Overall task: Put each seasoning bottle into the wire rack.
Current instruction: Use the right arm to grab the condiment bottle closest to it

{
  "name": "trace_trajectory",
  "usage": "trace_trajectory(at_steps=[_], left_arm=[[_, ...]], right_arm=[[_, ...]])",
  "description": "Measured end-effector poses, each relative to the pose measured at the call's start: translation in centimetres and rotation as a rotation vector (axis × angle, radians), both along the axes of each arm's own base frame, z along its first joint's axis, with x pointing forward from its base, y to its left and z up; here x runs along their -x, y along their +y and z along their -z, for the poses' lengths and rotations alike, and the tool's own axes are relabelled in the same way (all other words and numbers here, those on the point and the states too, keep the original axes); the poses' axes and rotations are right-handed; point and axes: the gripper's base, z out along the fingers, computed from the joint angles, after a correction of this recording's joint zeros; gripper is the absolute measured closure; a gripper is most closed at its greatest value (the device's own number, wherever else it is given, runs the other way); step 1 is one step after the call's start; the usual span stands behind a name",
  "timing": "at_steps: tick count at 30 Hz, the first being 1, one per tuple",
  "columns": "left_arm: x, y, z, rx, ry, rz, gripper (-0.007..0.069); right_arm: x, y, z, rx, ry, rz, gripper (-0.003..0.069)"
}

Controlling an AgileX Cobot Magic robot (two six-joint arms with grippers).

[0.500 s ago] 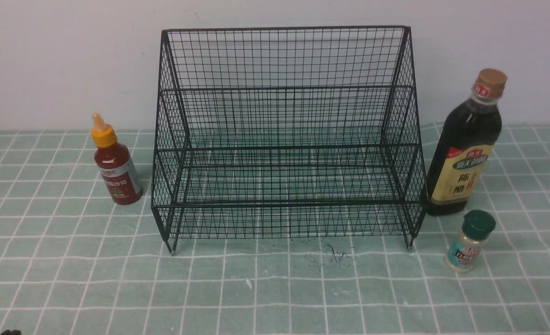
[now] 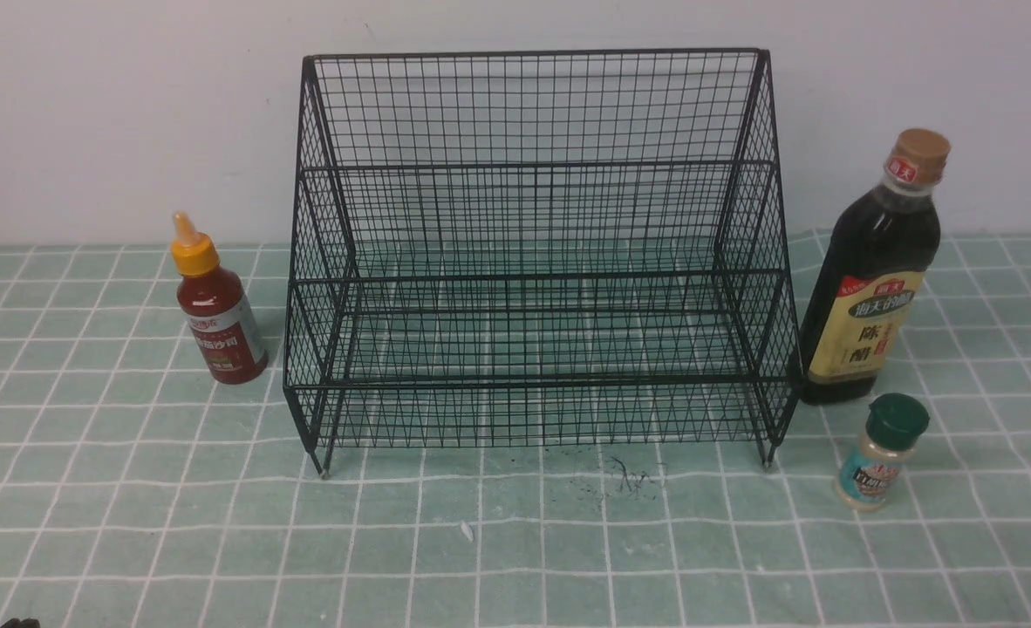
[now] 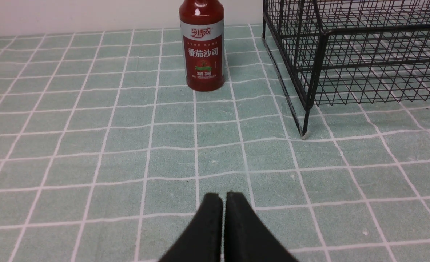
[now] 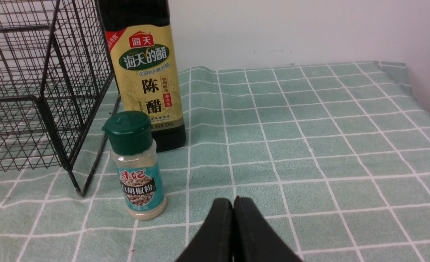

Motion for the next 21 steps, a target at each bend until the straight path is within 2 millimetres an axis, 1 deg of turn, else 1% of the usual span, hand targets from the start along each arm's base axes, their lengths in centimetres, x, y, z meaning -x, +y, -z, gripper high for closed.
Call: trace_trajectory(at_steps=[9,11,12,13,15,18,19,20,21], left_arm=[[0.0,0.0,0.0,0.0,0.0,0.0,0.0631],[0.0,0.0,0.0,0.0,0.0,0.0,0.0631],[0.0,0.0,0.0,0.0,0.0,0.0,0.0631],[0.0,0.0,0.0,0.0,0.0,0.0,0.0631],[0.0,0.0,0.0,0.0,0.001,0.0,0.0631],[0.0,0.0,0.0,0.0,0.001,0.0,0.0631],[0.0,0.0,0.0,0.0,0.001,0.0,0.0631],[0.0,0.0,0.0,0.0,0.001,0.0,0.0631],[0.0,0.0,0.0,0.0,0.001,0.0,0.0631]], right_arm=[[0.0,0.0,0.0,0.006,-0.003,-0.001,0.0672],[-0.1,0.1,-0.1,-0.032,-0.027,-0.001,0.0672],[-0.1,0.1,-0.3,-0.087,-0.057,0.002,0.0672],[-0.1,0.1,-0.3,-0.101,-0.063,0.003,0.0672],[-0.3,0.1,-1.5,-0.368,-0.213,0.03,0.0672],[-0.2,-0.2,-2.4,-0.625,-0.339,0.068,0.0672],[-0.2,-0.3,-2.5,-0.626,-0.346,0.07,0.0672],[-0.1,-0.5,-2.8,-0.724,-0.4,0.094,0.0672],[-0.1,-0.6,-2.9,-0.731,-0.405,0.096,0.0672]])
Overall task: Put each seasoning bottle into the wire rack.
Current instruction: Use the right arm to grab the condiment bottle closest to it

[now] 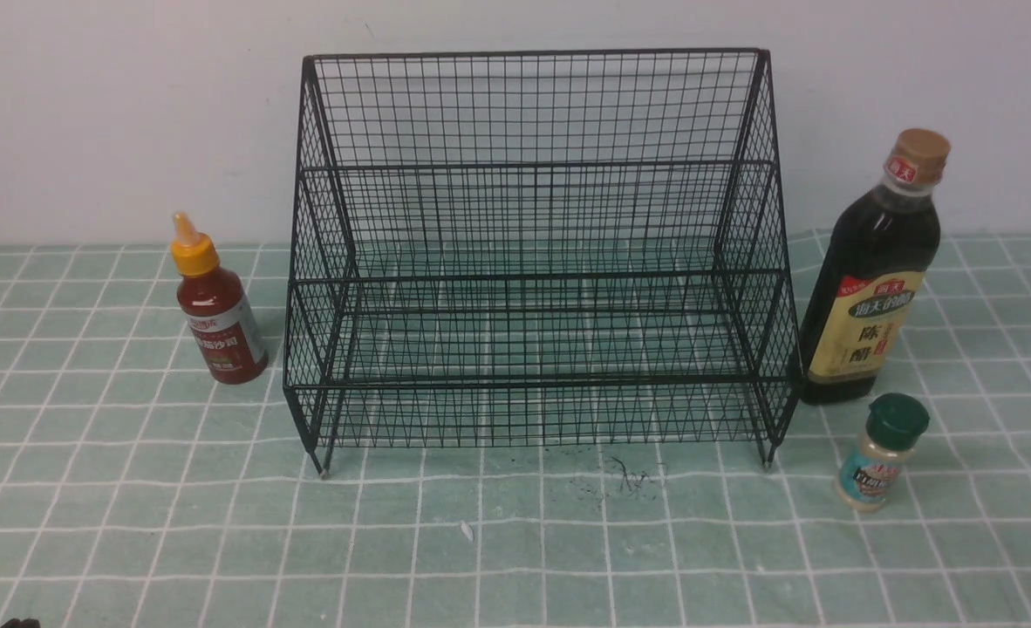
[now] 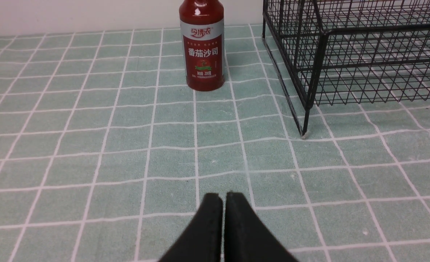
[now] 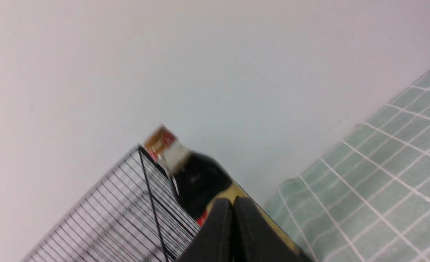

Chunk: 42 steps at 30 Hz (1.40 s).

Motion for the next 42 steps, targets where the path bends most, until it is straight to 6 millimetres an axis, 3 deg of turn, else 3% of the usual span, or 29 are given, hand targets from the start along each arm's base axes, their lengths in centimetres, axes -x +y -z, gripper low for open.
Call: trace_trajectory(at_steps=[6,10,11,13,15,17,19,22,23,24,25,26,30,32,38,42], left_arm=[[0.0,0.0,0.0,0.0,0.001,0.0,0.0631],[0.0,0.0,0.0,0.0,0.001,0.0,0.0631],[0.0,0.0,0.0,0.0,0.001,0.0,0.0631],[0.0,0.0,0.0,0.0,0.001,0.0,0.0631],[0.0,0.0,0.0,0.0,0.001,0.0,0.0631],[0.0,0.0,0.0,0.0,0.001,0.0,0.0631],[0.0,0.0,0.0,0.0,0.001,0.0,0.0631],[0.0,0.0,0.0,0.0,0.001,0.0,0.0631],[0.0,0.0,0.0,0.0,0.001,0.0,0.0631],[0.0,0.0,0.0,0.0,0.002,0.0,0.0631],[0.0,0.0,0.0,0.0,0.002,0.0,0.0631],[0.0,0.0,0.0,0.0,0.002,0.0,0.0631],[0.0,0.0,0.0,0.0,0.002,0.0,0.0631],[0.0,0.0,0.0,0.0,0.002,0.0,0.0631],[0.0,0.0,0.0,0.0,0.002,0.0,0.0631],[0.0,0.0,0.0,0.0,0.002,0.0,0.0631]], right_arm=[[0.4,-1.0,-1.2,-0.101,-0.13,0.092,0.0672],[1.1,-0.1,-5.0,0.019,-0.161,0.018,0.0672],[1.6,0.7,-7.5,0.139,-0.129,-0.04,0.0672],[1.7,1.5,-10.6,0.287,-0.043,-0.103,0.0672],[0.4,2.1,-13.8,0.404,0.146,-0.204,0.0672],[-0.6,2.3,-14.8,0.448,0.268,-0.265,0.0672],[-3.2,2.5,-15.9,0.51,0.537,-0.399,0.0672],[-6.8,2.2,-16.0,0.523,0.748,-0.487,0.0668],[-7.0,2.1,-16.2,0.524,0.754,-0.488,0.0666],[-9.0,1.9,-16.0,0.53,0.826,-0.513,0.065],[-9.3,1.9,-15.8,0.53,0.837,-0.517,0.0646],[-11.2,1.6,-15.5,0.543,0.885,-0.542,0.0608],[-14.6,1.4,-14.1,0.563,0.965,-0.603,0.0508],[-16.4,1.4,-13.0,0.573,0.993,-0.643,0.0404],[-20.4,3.3,-9.6,0.672,1.035,-0.712,0.0158],[-22.3,4.5,-7.2,0.695,1.081,-0.722,0.0083]])
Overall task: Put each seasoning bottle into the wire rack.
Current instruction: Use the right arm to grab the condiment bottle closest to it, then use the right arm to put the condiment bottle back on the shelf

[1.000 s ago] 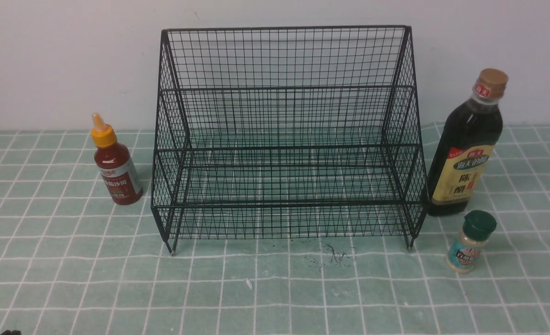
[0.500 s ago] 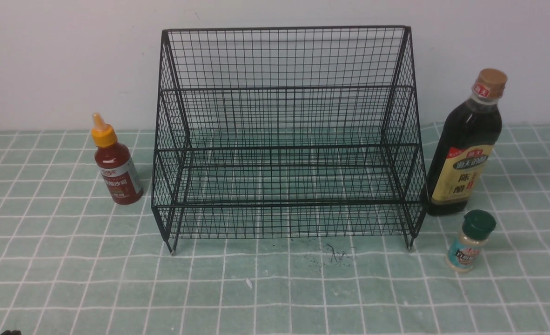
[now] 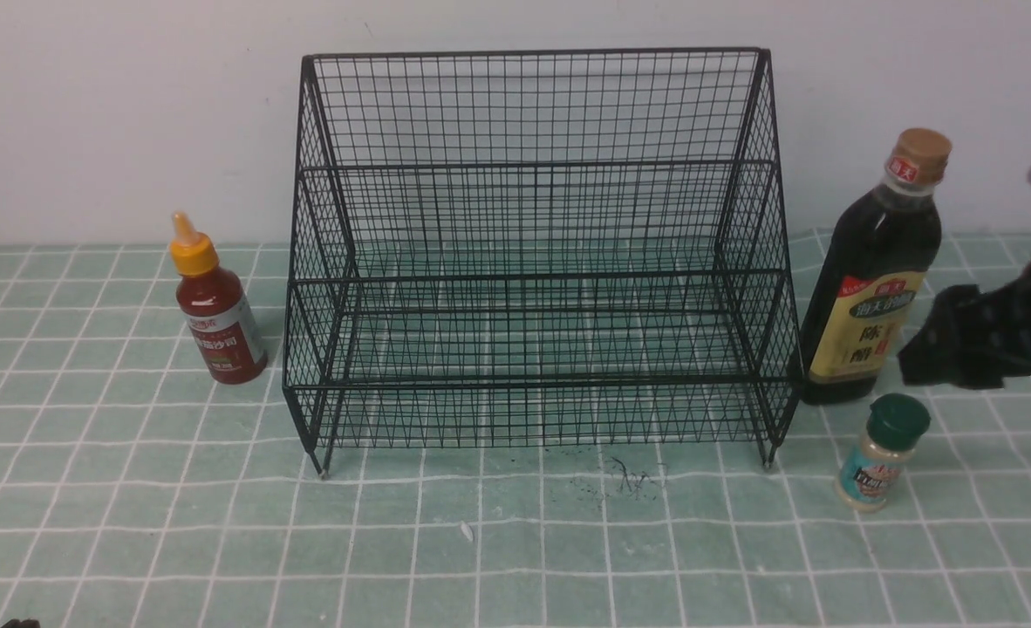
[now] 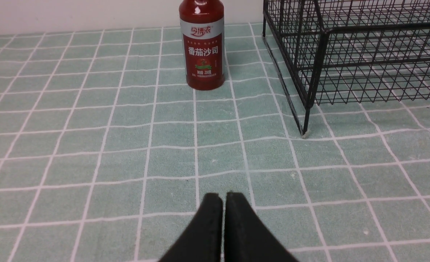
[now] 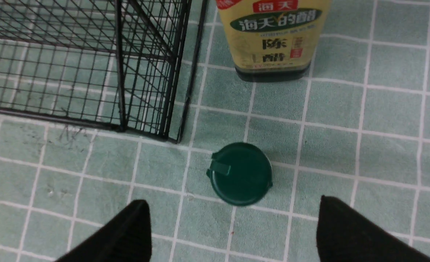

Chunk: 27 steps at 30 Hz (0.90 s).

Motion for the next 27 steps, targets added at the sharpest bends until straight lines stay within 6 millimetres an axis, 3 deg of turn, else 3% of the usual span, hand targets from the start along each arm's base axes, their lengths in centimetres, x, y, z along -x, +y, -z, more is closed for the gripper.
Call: trace_trajectory(at_steps=[5,8,12,14,17,21,24,26,27], left_arm=[[0.0,0.0,0.0,0.0,0.0,0.0,0.0631],[0.0,0.0,0.0,0.0,0.0,0.0,0.0631],[0.0,0.0,0.0,0.0,0.001,0.0,0.0631],[0.0,0.0,0.0,0.0,0.001,0.0,0.0631],[0.0,0.0,0.0,0.0,0.001,0.0,0.0631],[0.0,0.0,0.0,0.0,0.001,0.0,0.0631],[0.0,0.0,0.0,0.0,0.001,0.0,0.0631],[0.0,0.0,0.0,0.0,0.001,0.0,0.0631],[0.0,0.0,0.0,0.0,0.001,0.0,0.0631]], right_arm=[[-2.2,0.9,3.5,0.032,0.061,0.019,0.0064],[-3.4,0.9,5.7,0.044,0.102,0.042,0.009],[-4.0,1.0,7.2,0.053,0.138,0.047,0.0202],[-4.1,1.0,7.5,0.058,0.147,0.045,0.0321],[-4.0,0.9,7.4,0.065,0.16,0.034,0.0319],[-2.4,1.1,5.1,0.066,0.223,0.004,0.0319],[-0.8,2.3,1.1,0.061,0.159,-0.05,0.0319],[0.4,4.2,-2.3,0.047,0.051,-0.122,0.0319],[0.4,4.2,-2.3,0.047,0.051,-0.122,0.0319]])
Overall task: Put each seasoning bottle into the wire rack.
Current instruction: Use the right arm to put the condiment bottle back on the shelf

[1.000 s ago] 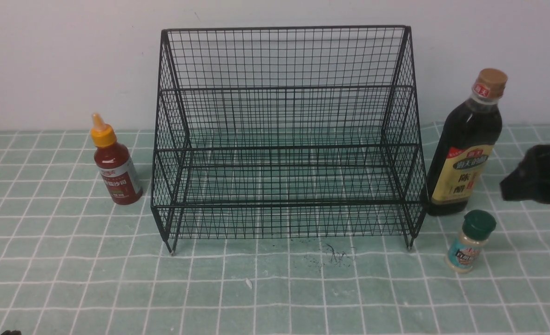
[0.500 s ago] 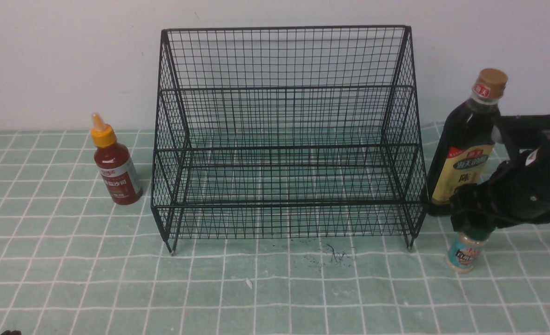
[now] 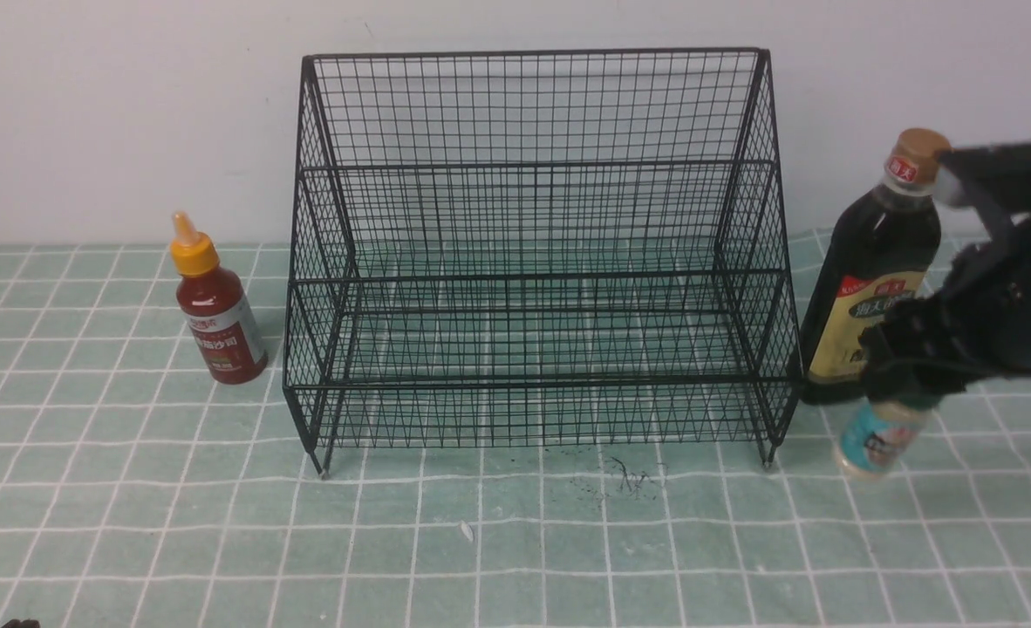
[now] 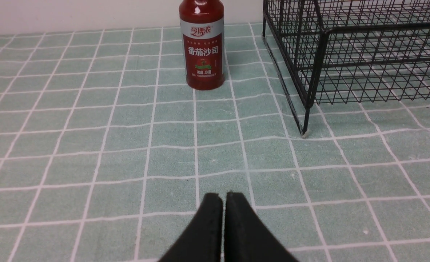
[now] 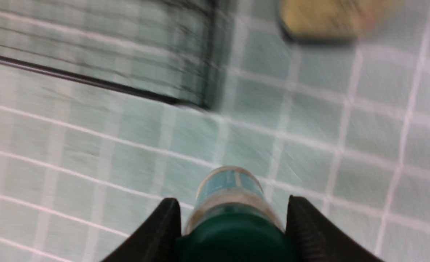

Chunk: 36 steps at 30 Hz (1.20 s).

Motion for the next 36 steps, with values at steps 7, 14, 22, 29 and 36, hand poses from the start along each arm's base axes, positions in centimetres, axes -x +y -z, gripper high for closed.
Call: trace_trajectory(at_steps=[7,14,22,29,36], left_arm=[[0.0,0.0,0.0,0.0,0.0,0.0,0.0631],[0.0,0.0,0.0,0.0,0.0,0.0,0.0631],[0.0,0.0,0.0,0.0,0.001,0.0,0.0631],[0.0,0.0,0.0,0.0,0.001,0.0,0.0631],[0.0,0.0,0.0,0.0,0.001,0.0,0.0631]], right_arm=[[-0.2,5.5,-5.1,-0.078,-0.15,-0.149,0.0319],[-4.9,8.7,-3.4,-0.048,-0.109,-0.183,0.0319],[-7.4,10.2,1.1,0.049,-0.031,-0.187,0.0319],[-8.1,11.5,4.0,0.118,0.007,-0.194,0.0319],[-8.3,11.8,4.9,0.13,0.027,-0.2,0.0291]])
